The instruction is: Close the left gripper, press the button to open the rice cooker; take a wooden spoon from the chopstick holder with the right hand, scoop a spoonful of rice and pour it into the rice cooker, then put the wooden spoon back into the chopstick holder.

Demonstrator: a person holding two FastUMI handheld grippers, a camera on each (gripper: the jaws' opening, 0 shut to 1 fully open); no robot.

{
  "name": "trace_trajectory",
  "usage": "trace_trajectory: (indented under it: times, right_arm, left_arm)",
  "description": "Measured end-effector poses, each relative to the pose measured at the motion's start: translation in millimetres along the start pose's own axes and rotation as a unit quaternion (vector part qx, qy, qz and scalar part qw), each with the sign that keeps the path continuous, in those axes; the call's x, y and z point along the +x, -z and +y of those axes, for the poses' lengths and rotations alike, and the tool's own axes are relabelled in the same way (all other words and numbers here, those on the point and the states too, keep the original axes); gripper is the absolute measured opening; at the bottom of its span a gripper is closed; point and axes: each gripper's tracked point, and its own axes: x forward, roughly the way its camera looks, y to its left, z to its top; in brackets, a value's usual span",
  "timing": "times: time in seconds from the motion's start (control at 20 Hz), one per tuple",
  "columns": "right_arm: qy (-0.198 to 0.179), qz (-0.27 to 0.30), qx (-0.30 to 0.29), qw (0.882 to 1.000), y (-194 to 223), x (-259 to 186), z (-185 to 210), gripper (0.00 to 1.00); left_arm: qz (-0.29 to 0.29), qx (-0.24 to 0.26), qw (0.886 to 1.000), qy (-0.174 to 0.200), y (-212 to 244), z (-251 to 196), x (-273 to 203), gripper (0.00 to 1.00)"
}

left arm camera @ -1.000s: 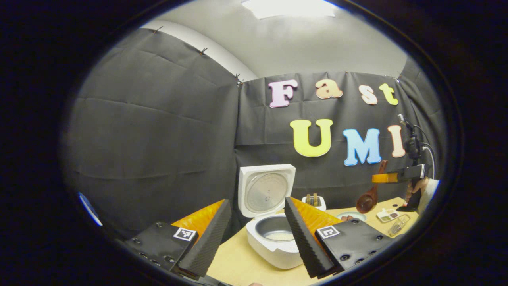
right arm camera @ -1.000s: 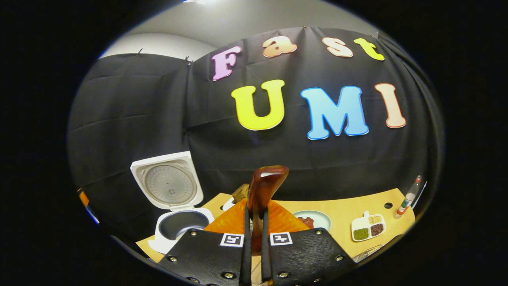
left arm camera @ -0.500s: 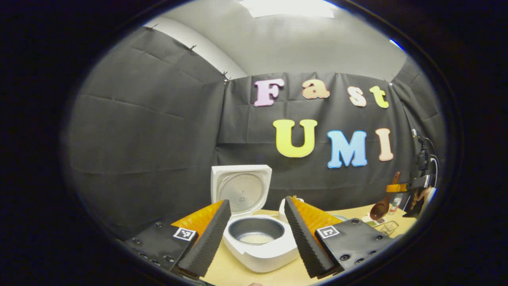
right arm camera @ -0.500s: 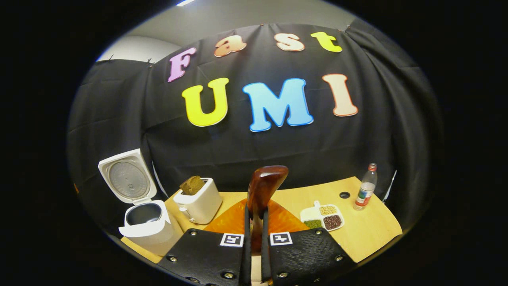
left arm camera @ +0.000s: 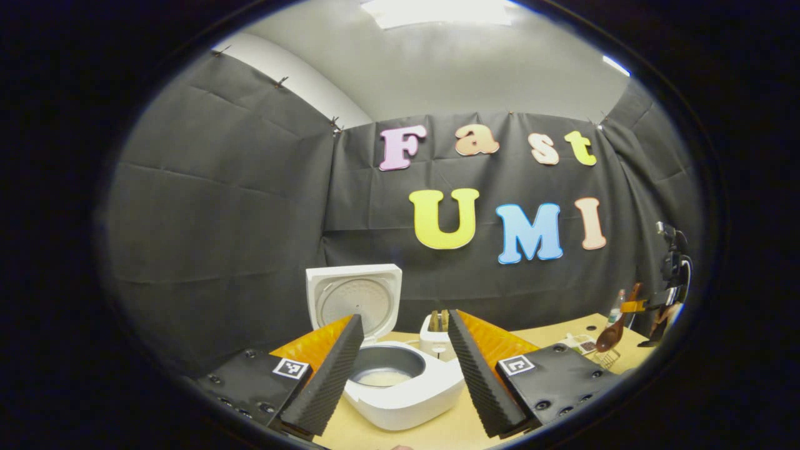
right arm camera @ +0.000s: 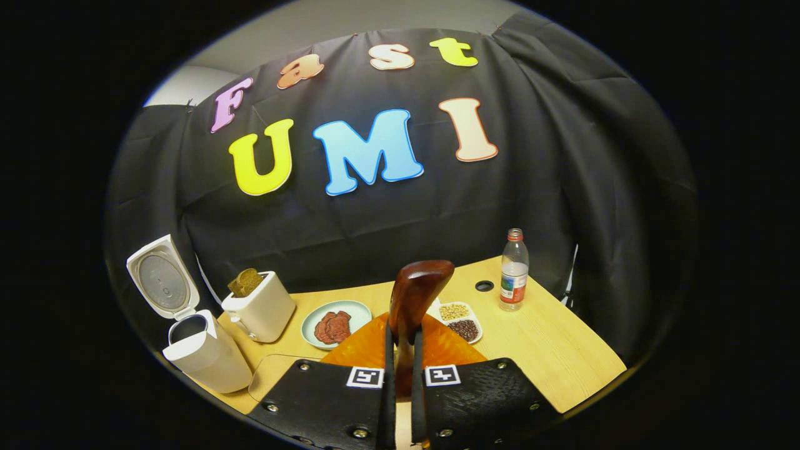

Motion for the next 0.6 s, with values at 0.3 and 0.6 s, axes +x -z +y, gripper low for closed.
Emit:
trace_trajectory:
  times: [0.3, 0.6]
  right_arm:
    - [0.011, 0.034, 0.026, 0.999, 36, 1, -23, 0.1]
    - [-0.01, 0.071, 0.058, 0.996, 69, 5, -24, 0.12]
  left_arm:
    - [0.0, 0.012, 1.0, 0.01, -6, -17, 1, 0.98]
    - [-0.001, 0.023, 1.0, 0.01, -7, -21, -2, 0.98]
